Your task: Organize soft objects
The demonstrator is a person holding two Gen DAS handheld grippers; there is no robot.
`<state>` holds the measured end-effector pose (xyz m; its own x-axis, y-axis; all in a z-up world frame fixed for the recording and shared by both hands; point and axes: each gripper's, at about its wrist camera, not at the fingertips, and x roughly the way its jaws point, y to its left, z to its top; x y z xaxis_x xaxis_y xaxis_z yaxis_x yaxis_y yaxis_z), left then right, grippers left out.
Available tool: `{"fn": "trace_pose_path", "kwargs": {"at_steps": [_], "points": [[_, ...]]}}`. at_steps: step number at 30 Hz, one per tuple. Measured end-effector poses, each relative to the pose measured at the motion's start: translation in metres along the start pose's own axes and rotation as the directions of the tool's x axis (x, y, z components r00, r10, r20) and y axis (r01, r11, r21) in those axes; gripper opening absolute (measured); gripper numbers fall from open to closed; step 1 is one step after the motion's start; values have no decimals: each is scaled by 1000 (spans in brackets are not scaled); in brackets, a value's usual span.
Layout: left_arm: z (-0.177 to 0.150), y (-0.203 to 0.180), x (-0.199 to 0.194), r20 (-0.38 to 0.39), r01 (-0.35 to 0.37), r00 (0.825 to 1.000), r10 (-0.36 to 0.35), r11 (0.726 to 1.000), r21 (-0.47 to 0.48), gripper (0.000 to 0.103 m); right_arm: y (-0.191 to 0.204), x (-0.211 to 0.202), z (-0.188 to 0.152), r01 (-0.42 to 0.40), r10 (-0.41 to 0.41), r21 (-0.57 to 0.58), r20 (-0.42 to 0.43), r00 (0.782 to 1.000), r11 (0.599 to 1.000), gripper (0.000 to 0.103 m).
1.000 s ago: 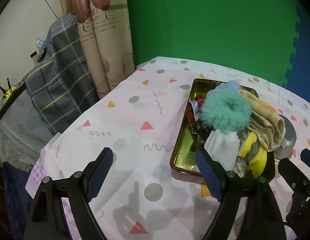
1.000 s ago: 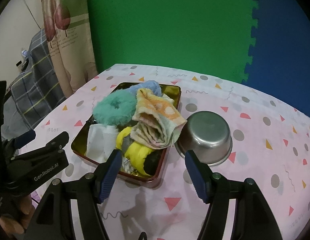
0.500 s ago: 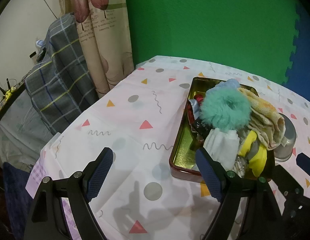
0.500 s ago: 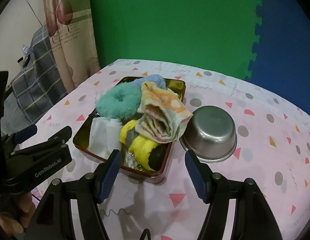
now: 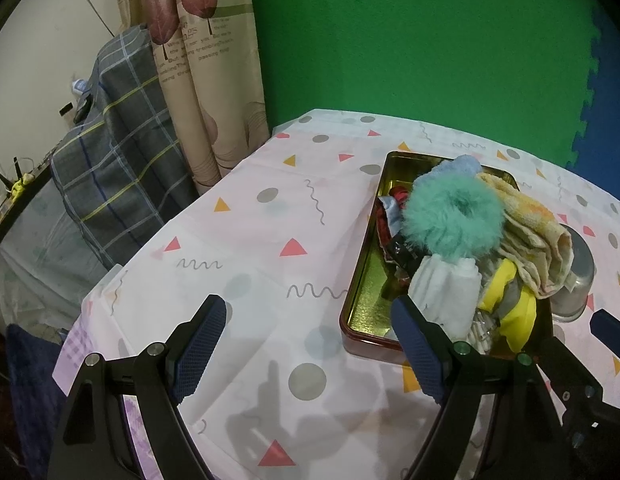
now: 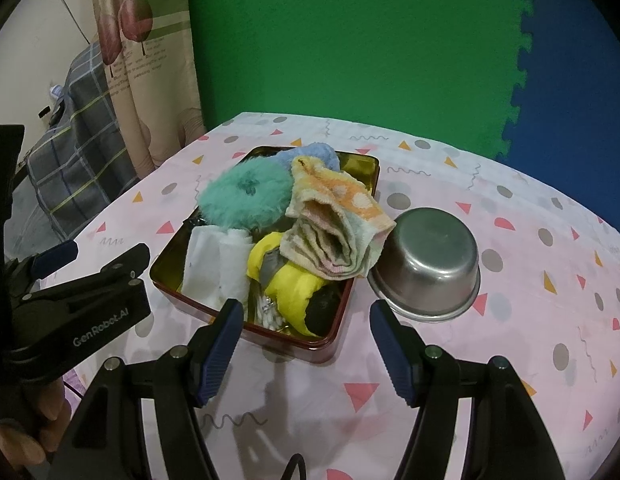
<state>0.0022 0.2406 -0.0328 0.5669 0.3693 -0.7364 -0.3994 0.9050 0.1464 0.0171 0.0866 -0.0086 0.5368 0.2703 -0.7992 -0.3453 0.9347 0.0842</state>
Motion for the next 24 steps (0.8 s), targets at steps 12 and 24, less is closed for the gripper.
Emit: {"fn": "trace_pose_path", "kwargs": {"at_steps": [12,24], "points": [[0,-1,0,-1,-3,1000,3,1000,6,82,4,0,-1,-2,2,-9,-1,1000,1000,68],[0,-1,1,-4,-1,1000,1,1000,6,82,5,1,-2,-3,3,-15,-1,1000,1000,68]]}}
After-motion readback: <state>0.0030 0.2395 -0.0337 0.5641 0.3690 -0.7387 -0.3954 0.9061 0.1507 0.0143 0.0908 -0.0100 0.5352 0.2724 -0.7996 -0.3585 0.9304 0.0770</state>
